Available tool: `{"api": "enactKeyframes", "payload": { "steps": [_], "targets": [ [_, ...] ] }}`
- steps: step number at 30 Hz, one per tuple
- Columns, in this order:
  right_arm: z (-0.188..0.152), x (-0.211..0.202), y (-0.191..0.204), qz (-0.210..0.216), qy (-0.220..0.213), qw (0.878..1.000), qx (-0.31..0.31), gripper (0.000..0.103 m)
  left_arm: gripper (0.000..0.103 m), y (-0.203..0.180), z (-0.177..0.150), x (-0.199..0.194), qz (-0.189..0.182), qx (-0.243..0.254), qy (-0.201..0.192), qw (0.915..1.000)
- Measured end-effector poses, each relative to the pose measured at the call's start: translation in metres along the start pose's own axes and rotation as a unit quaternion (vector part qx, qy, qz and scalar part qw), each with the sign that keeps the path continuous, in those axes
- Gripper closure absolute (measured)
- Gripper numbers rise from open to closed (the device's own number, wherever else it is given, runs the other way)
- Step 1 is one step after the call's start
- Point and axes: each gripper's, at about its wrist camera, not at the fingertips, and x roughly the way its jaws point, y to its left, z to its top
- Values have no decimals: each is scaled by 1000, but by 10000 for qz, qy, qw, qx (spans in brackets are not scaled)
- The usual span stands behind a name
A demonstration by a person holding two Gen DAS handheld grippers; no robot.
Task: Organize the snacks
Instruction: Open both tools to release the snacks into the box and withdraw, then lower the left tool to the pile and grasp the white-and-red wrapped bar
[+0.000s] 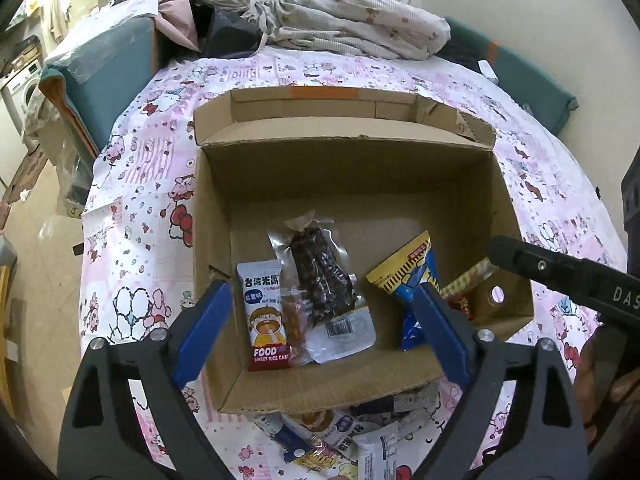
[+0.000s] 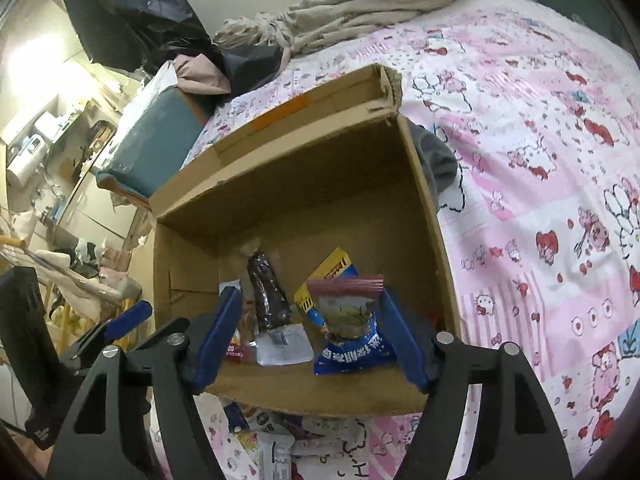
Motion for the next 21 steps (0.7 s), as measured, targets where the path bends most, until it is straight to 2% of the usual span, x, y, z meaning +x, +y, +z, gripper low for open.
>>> {"api": "enactKeyframes", "payload": {
  "steps": [11,16,21],
  "targets": [
    [-13,-32,5,56,-203,9997,91,29,13,14,-9,-23,221,-141,-20,9997],
    [-23,-49,8,38,-275,9996,36,29,13,25,-20,-36,149,-423,23,9990],
    [-37,-59,2,52,-232,9993,293,29,13,32,-34,-45,218,-516,85,9984]
  ]
}}
